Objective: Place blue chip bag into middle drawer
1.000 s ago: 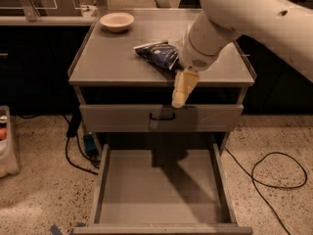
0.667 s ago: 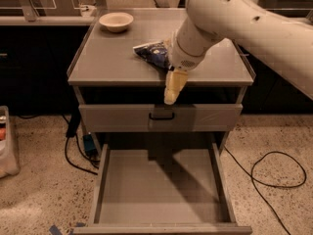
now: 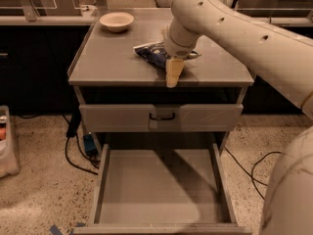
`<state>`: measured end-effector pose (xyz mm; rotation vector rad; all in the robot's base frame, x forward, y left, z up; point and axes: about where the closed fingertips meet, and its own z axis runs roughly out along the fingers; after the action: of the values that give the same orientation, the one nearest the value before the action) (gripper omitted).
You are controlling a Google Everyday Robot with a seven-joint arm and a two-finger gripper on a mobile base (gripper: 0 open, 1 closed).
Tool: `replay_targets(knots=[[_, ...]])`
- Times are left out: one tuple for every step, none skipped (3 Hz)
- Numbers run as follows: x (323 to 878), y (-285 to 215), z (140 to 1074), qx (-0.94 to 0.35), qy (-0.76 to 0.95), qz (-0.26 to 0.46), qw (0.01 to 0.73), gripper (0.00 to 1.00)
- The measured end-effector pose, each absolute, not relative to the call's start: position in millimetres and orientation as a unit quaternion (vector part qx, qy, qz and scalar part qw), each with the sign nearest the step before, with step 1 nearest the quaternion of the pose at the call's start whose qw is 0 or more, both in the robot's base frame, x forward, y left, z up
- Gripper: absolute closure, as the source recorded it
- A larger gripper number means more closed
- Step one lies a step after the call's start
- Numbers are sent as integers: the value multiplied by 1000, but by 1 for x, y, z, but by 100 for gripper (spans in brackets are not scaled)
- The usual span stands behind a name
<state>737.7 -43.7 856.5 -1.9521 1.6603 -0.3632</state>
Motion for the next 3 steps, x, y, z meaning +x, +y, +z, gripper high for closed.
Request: replay_targets(knots=[[740, -46, 860, -725, 617, -137, 274, 0], [749, -52, 871, -723, 615, -145, 278, 0], [757, -50, 879, -728, 607, -150, 281, 0]])
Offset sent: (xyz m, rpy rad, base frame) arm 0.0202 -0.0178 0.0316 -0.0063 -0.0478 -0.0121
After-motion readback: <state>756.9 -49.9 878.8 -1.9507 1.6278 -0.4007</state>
